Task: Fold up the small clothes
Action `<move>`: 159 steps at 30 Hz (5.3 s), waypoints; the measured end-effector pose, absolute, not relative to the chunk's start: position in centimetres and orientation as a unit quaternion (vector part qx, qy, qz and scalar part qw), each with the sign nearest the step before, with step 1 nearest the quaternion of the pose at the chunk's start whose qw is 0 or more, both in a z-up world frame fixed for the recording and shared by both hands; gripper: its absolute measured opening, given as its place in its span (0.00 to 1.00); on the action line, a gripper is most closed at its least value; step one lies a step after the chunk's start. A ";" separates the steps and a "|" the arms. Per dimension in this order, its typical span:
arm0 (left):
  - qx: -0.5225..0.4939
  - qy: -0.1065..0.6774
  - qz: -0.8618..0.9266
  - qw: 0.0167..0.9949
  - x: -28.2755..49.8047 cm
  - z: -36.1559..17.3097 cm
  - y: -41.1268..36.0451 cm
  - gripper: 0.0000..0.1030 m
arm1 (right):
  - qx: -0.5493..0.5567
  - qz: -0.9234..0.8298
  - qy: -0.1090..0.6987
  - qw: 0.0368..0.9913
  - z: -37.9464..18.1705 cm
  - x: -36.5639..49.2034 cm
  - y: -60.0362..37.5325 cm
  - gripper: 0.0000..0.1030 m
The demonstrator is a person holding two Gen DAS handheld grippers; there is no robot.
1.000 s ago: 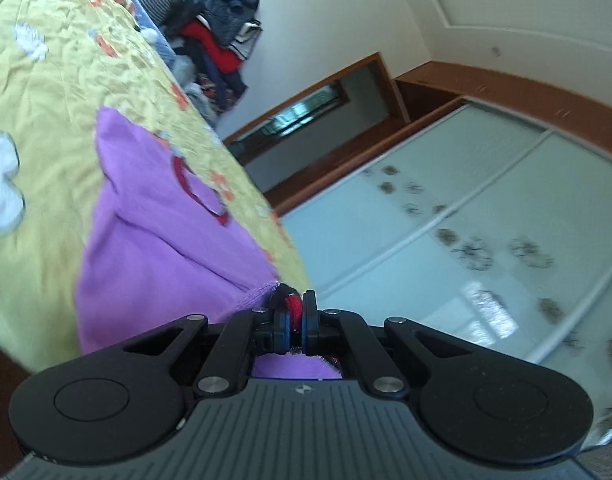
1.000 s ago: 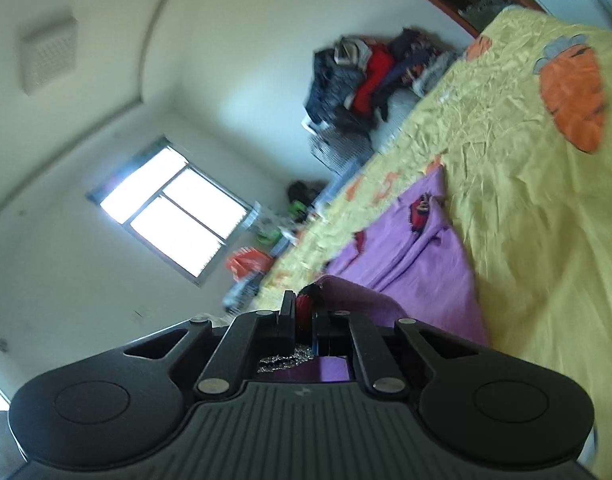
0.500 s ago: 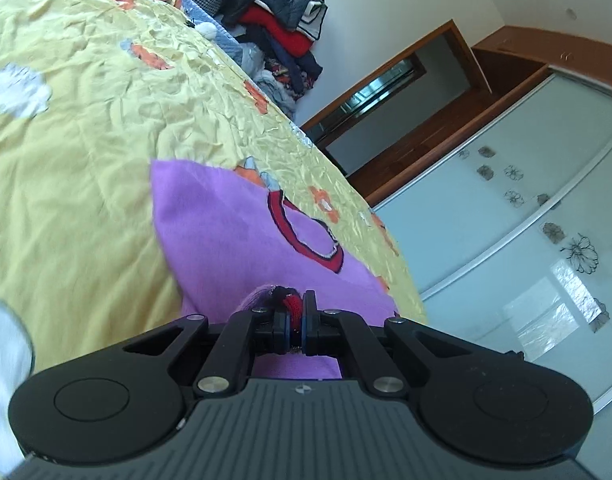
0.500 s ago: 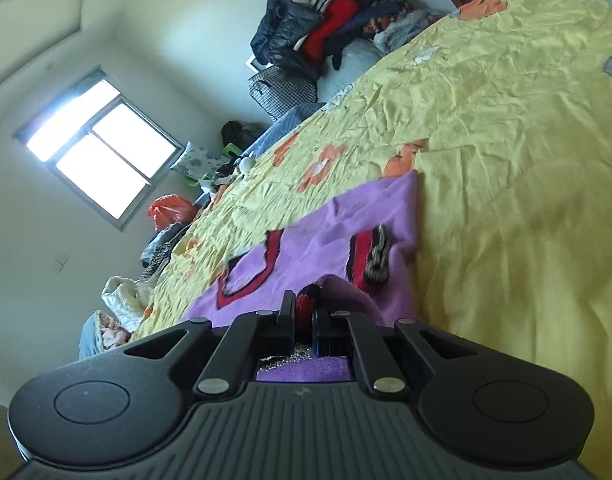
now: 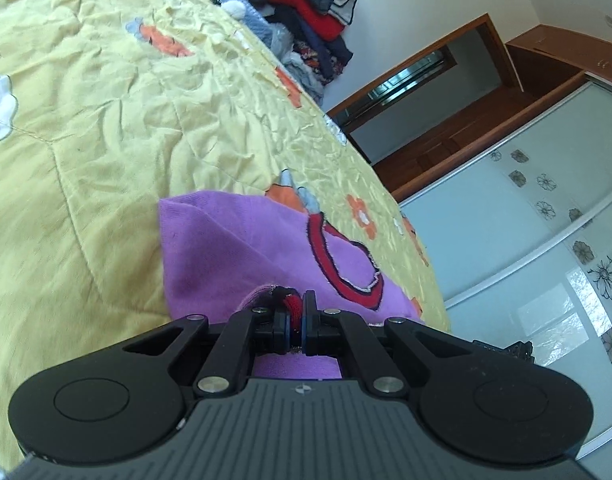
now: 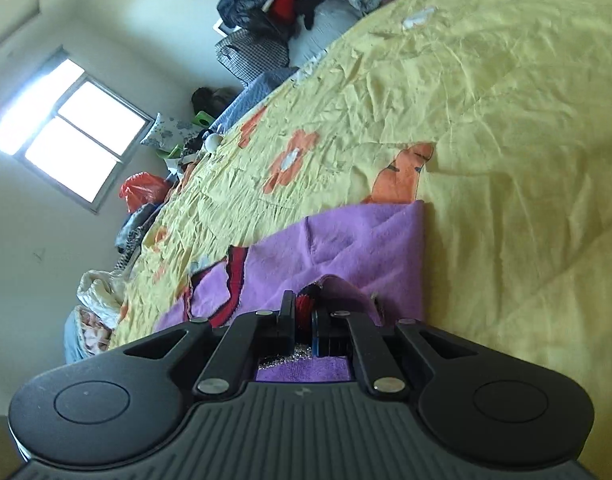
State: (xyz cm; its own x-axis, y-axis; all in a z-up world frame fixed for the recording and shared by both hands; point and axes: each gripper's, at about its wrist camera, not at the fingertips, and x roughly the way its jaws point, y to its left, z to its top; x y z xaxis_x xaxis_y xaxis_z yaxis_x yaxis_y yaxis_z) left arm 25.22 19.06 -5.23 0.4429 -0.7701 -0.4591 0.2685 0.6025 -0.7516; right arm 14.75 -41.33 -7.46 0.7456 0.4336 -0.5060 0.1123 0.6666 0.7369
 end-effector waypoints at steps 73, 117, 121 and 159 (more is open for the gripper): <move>-0.056 0.381 -0.252 0.888 14.0 1.3 9.9 0.86 | 0.012 0.085 0.295 0.952 0.0 4.8 -34.2 0.80; -0.045 0.398 -0.271 0.875 11.1 2.5 16.7 0.74 | 0.156 0.115 0.322 0.927 -1.7 -2.8 -38.5 0.90; -0.023 0.411 -0.277 0.868 13.5 -0.6 10.2 0.74 | 0.104 0.072 0.366 0.922 -3.5 3.5 -35.3 0.89; 0.018 0.358 -0.103 0.928 23.7 -2.6 5.3 0.91 | -0.009 -0.009 0.338 0.941 -4.8 17.6 -26.4 1.00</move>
